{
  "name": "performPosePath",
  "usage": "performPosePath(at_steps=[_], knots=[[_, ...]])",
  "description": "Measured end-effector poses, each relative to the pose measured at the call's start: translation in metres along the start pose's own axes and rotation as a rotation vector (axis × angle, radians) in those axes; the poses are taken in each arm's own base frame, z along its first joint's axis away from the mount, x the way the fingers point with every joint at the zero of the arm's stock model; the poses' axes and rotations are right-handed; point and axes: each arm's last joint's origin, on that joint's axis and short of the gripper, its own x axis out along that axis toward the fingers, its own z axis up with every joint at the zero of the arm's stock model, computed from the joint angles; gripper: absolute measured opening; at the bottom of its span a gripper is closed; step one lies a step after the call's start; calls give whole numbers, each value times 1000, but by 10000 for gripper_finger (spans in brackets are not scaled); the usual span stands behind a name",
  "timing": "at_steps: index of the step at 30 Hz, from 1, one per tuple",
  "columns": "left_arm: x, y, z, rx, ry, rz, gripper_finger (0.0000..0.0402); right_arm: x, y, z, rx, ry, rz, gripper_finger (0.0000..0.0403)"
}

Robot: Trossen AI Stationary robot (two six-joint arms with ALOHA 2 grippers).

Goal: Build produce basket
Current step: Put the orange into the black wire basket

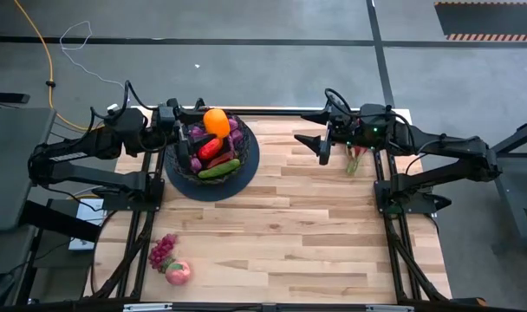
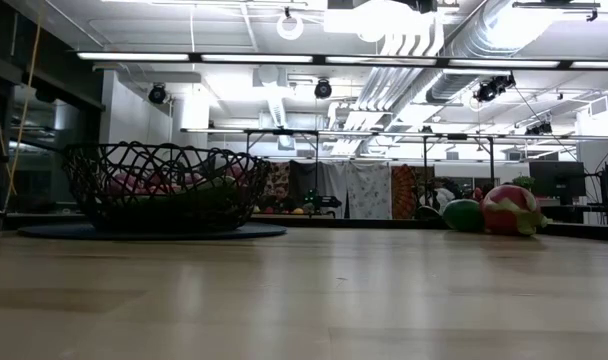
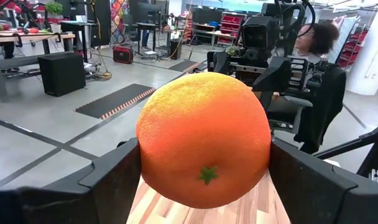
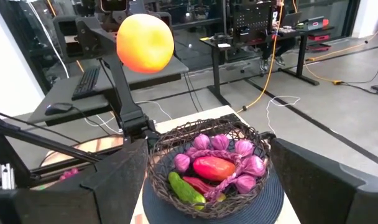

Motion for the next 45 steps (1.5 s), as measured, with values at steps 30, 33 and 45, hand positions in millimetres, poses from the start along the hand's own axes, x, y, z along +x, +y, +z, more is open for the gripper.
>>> performPosePath(at_steps=[30, 33, 45], knots=[[64, 42, -74, -107, 968, 592, 310, 0, 0, -2, -2, 17, -3, 330], [76, 51, -86, -106, 1048, 641, 310, 0, 0, -3, -3, 29, -4, 330], [108, 80, -134, -288, 1013, 600, 310, 0, -1, -7, 20, 69, -11, 330]])
